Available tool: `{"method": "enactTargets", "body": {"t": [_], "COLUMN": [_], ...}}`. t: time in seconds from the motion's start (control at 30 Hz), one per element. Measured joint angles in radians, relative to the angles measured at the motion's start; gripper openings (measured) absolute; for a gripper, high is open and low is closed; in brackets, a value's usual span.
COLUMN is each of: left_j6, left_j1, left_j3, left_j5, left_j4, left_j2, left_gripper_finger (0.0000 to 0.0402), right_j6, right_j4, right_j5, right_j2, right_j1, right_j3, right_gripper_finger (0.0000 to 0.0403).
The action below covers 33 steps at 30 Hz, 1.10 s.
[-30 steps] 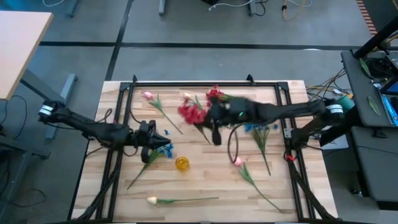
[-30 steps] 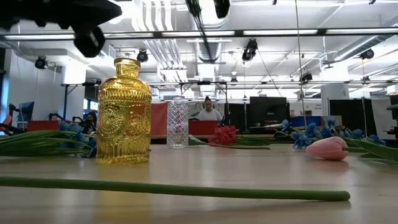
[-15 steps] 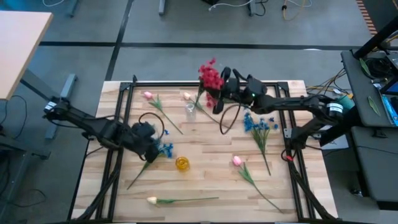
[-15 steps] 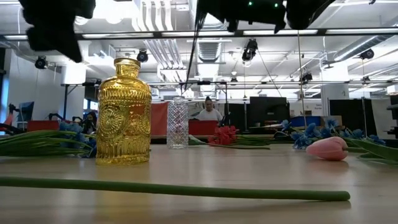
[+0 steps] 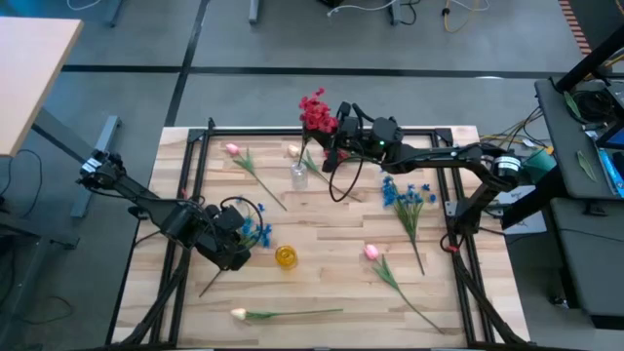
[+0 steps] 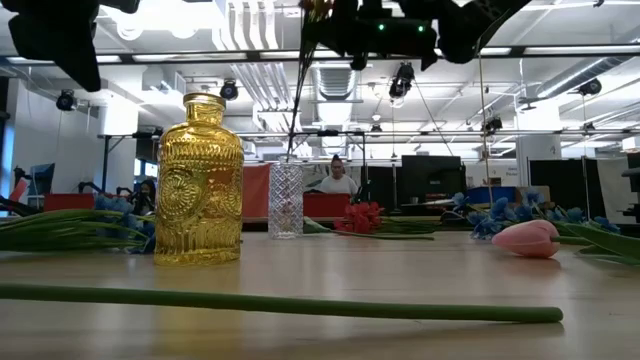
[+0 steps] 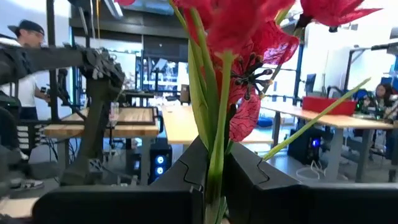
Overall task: Sort flowers into vase by color
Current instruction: Put the bottom red flowers into the transparent vase
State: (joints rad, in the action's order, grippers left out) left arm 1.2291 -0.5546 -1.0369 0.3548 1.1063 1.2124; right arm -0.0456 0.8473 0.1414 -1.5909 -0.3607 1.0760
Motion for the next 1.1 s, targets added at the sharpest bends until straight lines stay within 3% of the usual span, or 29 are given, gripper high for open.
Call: {"method": "enactTargets", "body": {"t": [0.23, 0.4, 0.9, 1.1], "left_j6": [0.02, 0.019, 0.019, 0.019], "left_j1": [-0.003, -0.003, -0.003, -0.003], "left_j3": [0.001, 0.002, 0.003, 0.003], "left_j5": [-0.014, -0.006, 0.0, 0.003], "left_j4": [0.009, 0.011, 0.011, 0.01], "left_j2": [0.011, 0.008, 0.009, 0.009], "left_gripper_finger": [0.0, 0.0, 0.0, 0.0], "right_j6": [-0.003, -0.007, 0.022, 0.03], "right_j4": [-0.004, -0.01, -0.195, -0.358], "right_j5": [-0.002, -0.001, -0.008, -0.007], "right_j2": [-0.018, -0.021, 0.0, 0.018], "right_j1": [0.002, 0.007, 0.007, 0.007], "right_j3": [-0.001, -0.002, -0.002, 0.016], "right_gripper_finger": [0.0029, 0.0053, 0.0215, 0.0273]}}
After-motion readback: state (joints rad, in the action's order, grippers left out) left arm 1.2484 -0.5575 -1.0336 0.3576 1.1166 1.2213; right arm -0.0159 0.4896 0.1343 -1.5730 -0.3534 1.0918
